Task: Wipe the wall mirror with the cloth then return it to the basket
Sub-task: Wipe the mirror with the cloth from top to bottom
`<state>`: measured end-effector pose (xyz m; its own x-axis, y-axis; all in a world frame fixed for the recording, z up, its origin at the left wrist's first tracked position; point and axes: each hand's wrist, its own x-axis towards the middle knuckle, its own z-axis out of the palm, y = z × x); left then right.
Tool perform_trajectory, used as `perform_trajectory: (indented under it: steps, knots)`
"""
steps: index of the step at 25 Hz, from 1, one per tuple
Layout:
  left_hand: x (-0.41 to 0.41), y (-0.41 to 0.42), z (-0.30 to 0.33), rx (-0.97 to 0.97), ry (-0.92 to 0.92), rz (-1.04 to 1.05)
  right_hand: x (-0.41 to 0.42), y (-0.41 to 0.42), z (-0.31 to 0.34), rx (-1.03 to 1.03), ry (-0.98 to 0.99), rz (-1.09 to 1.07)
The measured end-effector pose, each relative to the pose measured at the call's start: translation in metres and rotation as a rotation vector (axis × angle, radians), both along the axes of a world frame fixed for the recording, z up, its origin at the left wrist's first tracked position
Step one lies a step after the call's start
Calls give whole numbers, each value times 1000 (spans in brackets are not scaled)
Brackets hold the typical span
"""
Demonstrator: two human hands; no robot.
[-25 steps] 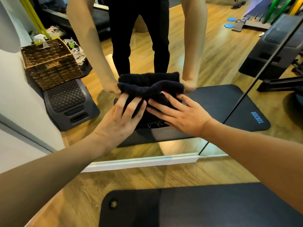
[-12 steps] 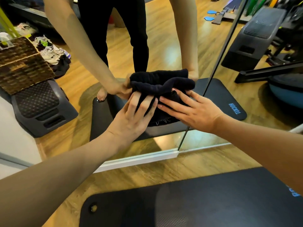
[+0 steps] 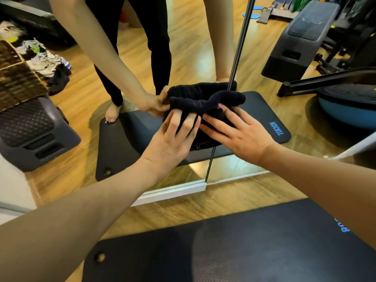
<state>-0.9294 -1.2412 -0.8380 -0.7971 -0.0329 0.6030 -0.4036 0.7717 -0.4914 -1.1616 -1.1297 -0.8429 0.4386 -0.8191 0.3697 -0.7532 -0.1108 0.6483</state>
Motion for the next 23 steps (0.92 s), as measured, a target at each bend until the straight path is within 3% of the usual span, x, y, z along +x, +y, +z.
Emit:
perform_trajectory:
  steps: [12, 17, 23]
  knots:
    - [2, -13, -57, -71, 47, -34, 15, -3, -79, -84, -216, -43]
    - [1, -20, -78, 7, -22, -49, 21, -18, -116, -198, -362, 26]
    - [-3, -34, -99, -71, 73, -132, 28, -43, -153, -411, -467, 111]
